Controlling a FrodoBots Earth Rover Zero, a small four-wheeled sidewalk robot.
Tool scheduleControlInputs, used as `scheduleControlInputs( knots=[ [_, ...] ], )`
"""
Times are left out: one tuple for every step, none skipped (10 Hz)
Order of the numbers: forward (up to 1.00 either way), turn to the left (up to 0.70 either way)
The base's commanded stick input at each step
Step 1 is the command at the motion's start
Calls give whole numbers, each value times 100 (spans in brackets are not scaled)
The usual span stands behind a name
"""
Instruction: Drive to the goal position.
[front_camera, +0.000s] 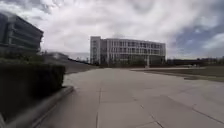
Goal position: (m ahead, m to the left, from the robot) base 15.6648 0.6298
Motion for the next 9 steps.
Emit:
scheduleControlInputs(
  knots=[
    [53, 1],
    [53, 1],
    [53, 1],
    [53, 1],
    [53, 1],
    [53, 1],
    [53, 1],
    [53, 1],
    [53, 1]
  ],
)
